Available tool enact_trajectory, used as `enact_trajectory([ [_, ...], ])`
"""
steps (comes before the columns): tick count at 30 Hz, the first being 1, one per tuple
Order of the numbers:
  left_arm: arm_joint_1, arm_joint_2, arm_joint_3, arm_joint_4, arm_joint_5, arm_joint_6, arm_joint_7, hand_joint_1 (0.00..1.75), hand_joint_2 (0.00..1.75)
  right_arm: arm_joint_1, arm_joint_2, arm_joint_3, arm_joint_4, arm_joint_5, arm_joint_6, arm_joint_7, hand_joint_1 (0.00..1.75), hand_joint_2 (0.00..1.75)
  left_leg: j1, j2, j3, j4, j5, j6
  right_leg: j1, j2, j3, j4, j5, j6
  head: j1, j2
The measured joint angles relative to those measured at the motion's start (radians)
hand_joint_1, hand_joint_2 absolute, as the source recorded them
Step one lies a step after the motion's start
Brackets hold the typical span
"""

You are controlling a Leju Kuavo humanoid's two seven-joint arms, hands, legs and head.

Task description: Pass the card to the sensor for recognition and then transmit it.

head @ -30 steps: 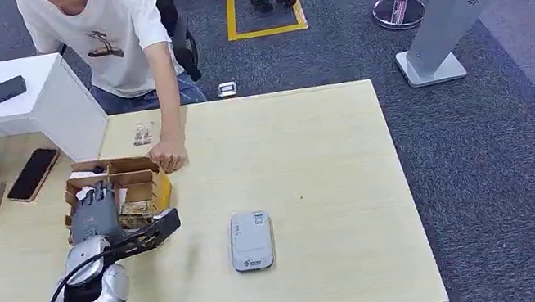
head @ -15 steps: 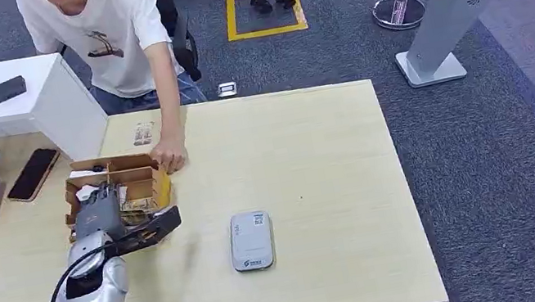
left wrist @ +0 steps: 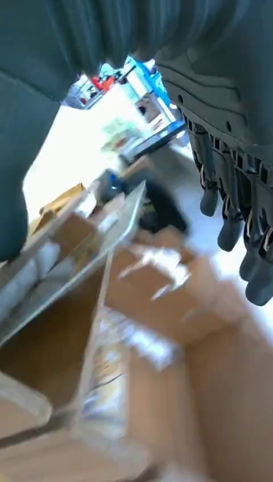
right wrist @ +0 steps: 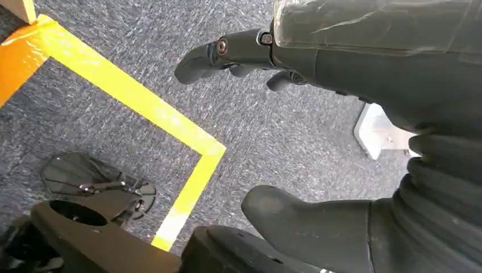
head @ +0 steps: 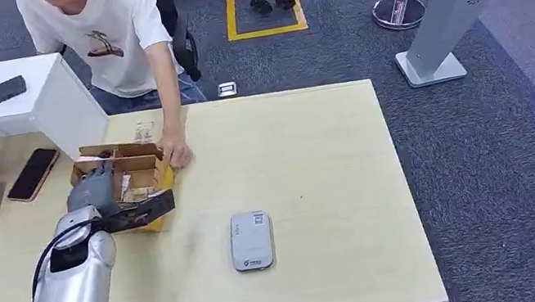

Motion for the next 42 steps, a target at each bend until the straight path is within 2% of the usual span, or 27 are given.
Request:
enact_trajectory([
  [3,-0.030,0.003,-0.015,0.000,0.000,0.003,0.008,0.00,1.75,0.000,0.000,0.000,0.002,0.000,-0.003,-0.003,0.00,1.75,0.000,0.000,0.000,0.000,0.000,0.000,0.000,0.000,0.000,0.000,0.000,0.000,0.000,0.000],
  [13,-0.030,0.000,-0.037,0.000,0.000,0.003,0.011,0.00,1.75,0.000,0.000,0.000,0.007,0.002,0.000,-0.004,0.00,1.75,0.000,0.000,0.000,0.000,0.000,0.000,0.000,0.000,0.000,0.000,0.000,0.000,0.000,0.000],
  [22,0.005,-0.011,-0.039,0.000,0.000,0.031,0.016,0.00,1.75,0.000,0.000,0.000,0.008,0.002,-0.003,-0.003,0.00,1.75,0.000,0.000,0.000,0.000,0.000,0.000,0.000,0.000,0.000,0.000,0.000,0.000,0.000,0.000],
  [42,0.036,-0.011,-0.040,0.000,0.000,0.014,0.022,0.00,1.75,0.000,0.000,0.000,0.009,-0.001,-0.004,-0.003,0.00,1.75,0.000,0.000,0.000,0.000,0.000,0.000,0.000,0.000,0.000,0.000,0.000,0.000,0.000,0.000],
])
